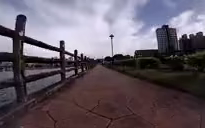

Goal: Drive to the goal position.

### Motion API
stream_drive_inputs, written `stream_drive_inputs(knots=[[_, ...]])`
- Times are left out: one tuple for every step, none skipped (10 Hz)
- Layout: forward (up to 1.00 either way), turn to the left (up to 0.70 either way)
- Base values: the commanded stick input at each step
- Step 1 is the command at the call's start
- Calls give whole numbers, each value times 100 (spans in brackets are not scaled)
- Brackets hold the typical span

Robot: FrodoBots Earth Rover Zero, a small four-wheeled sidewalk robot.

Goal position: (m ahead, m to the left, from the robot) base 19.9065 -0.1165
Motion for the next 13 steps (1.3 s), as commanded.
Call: stream_drive_inputs(knots=[[70,11],[70,11],[70,11],[70,11],[70,11],[70,11],[70,11],[70,11],[70,11],[70,11],[70,11],[70,11],[70,11]])
